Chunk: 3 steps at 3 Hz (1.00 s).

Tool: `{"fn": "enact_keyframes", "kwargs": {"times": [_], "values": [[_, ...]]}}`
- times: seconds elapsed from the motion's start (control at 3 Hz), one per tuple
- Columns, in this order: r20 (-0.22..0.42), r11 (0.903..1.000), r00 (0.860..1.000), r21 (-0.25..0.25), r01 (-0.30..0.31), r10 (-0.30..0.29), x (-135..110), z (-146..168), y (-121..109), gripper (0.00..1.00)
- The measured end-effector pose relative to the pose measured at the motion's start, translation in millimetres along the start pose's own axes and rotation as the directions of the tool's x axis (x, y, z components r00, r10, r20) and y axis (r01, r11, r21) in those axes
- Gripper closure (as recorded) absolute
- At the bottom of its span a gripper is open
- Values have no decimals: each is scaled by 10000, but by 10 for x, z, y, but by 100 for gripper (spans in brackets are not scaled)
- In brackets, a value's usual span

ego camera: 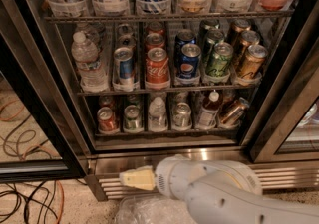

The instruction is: Pick green can from bottom shelf of fridge

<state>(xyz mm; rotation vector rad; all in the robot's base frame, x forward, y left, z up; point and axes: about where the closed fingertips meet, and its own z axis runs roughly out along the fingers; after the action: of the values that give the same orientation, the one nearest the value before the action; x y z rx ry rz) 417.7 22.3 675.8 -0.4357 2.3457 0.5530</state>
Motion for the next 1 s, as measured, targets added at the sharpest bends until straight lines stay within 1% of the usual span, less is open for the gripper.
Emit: {"fn": "enact_keyframes", "kwargs": {"times": [0.33,0.67,1.0], "values": [[961,9884,9915,1154,-983,874,42,-283,-679,0],[1151,9886,9914,1295,-769,620,160,65,-817,0],[885,9932,9961,1166,-53,-51,193,778,-610,0]]}}
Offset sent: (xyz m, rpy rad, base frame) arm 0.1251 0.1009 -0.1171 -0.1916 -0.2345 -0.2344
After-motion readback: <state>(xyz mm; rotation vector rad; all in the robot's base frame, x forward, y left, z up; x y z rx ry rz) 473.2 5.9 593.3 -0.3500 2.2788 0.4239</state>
